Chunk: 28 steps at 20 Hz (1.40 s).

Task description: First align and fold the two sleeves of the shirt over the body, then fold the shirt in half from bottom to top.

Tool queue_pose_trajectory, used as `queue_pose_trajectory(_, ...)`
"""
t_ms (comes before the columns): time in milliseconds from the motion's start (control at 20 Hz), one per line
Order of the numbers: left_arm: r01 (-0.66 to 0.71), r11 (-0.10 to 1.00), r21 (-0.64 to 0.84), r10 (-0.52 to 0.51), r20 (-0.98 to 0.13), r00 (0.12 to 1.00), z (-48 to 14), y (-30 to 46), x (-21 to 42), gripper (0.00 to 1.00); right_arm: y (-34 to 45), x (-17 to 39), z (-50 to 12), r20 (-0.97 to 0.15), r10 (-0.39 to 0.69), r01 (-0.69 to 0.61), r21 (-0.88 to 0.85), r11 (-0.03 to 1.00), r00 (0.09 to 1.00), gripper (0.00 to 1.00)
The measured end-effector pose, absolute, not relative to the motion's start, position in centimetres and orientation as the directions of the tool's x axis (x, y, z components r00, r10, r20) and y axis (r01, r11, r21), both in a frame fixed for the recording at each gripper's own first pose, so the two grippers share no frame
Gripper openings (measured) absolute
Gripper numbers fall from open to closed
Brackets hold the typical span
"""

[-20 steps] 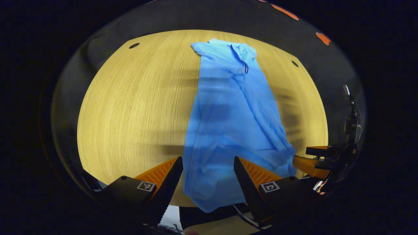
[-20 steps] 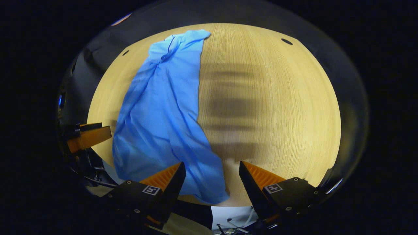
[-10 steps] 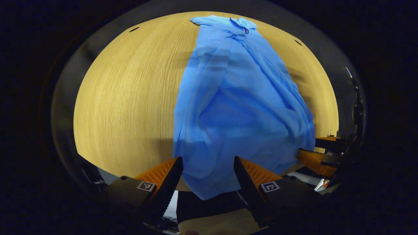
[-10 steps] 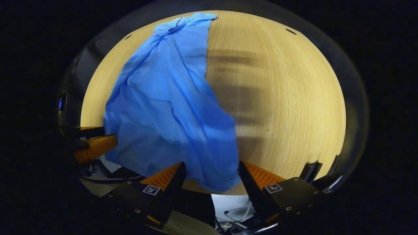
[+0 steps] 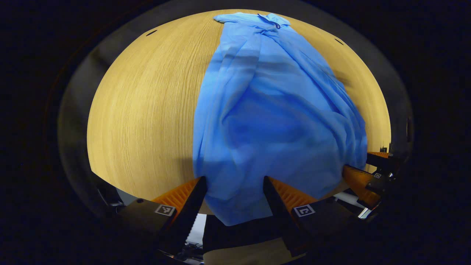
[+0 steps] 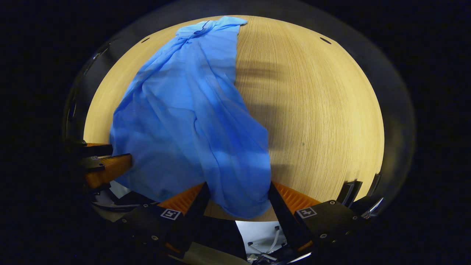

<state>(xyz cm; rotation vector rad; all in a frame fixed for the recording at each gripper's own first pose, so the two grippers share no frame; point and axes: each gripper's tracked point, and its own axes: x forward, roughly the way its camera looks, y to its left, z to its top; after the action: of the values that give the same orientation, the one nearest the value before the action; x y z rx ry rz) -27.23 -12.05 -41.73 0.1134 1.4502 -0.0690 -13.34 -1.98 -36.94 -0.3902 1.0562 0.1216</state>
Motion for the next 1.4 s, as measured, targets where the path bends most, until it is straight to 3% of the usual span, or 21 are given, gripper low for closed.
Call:
queue_pose_trajectory(50, 0.094, 0.995, 0.034, 0.023, -0.993, 0.115, -41.8, -12.1, -27.3, 0.96, -2.0, -13.4, -37.0, -0.868, -0.086, -0.296, -0.258, 0.920, 0.489, 0.97)
queue_pose_trajectory(150, 0.096, 0.995, 0.032, 0.021, -0.993, 0.112, -42.0, -12.5, -27.3, 0.66, -1.9, -13.7, -37.0, -0.872, -0.073, -0.302, -0.245, 0.921, 0.485, 0.85)
queue_pose_trajectory(250, 0.138, 0.990, 0.022, 0.005, -0.993, 0.120, -42.0, -13.3, -27.3, 0.42, -0.6, -14.1, -37.4, -0.879, -0.001, -0.296, -0.162, 0.941, 0.476, 0.33)
queue_pose_trajectory(300, 0.157, 0.987, 0.019, -0.001, -0.992, 0.123, -41.8, -13.5, -27.5, 0.20, -0.4, -14.0, -37.4, -0.880, 0.013, -0.302, -0.149, 0.942, 0.474, 0.06)
queue_pose_trajectory(350, 0.166, 0.986, 0.017, -0.004, -0.992, 0.126, -41.8, -13.5, -27.6, 0.10, -0.5, -14.0, -37.4, -0.881, 0.020, -0.306, -0.144, 0.941, 0.473, 0.03)
queue_pose_trajectory(450, 0.156, 0.987, -0.024, -0.048, -0.987, 0.153, -41.7, -13.8, -26.6, 0.10, -0.4, -14.3, -37.5, -0.883, 0.026, -0.314, -0.139, 0.939, 0.469, 0.01)
queue_pose_trajectory(500, 0.155, 0.985, -0.071, -0.093, -0.986, 0.139, -41.6, -14.2, -27.0, 0.04, -0.4, -14.5, -37.6, -0.886, 0.024, -0.319, -0.141, 0.937, 0.463, 0.01)
queue_pose_trajectory(650, 0.092, 0.988, -0.122, -0.133, -0.983, 0.129, -41.7, -13.6, -26.8, 0.05, 0.1, -14.5, -36.6, -0.885, 0.041, -0.313, -0.120, 0.942, 0.463, 0.01)
queue_pose_trajectory(900, 0.132, 0.983, -0.127, -0.153, -0.965, 0.213, -37.6, -13.8, -24.0, 0.04, 2.3, -12.4, -32.6, -0.859, 0.081, -0.276, -0.072, 0.959, 0.506, 0.00)
queue_pose_trajectory(1400, 0.153, 0.978, -0.145, -0.197, -0.884, 0.423, -29.1, -12.6, -8.9, 0.04, 9.2, -1.4, -20.3, -0.696, 0.166, -0.299, -0.074, 0.951, 0.699, 0.01)
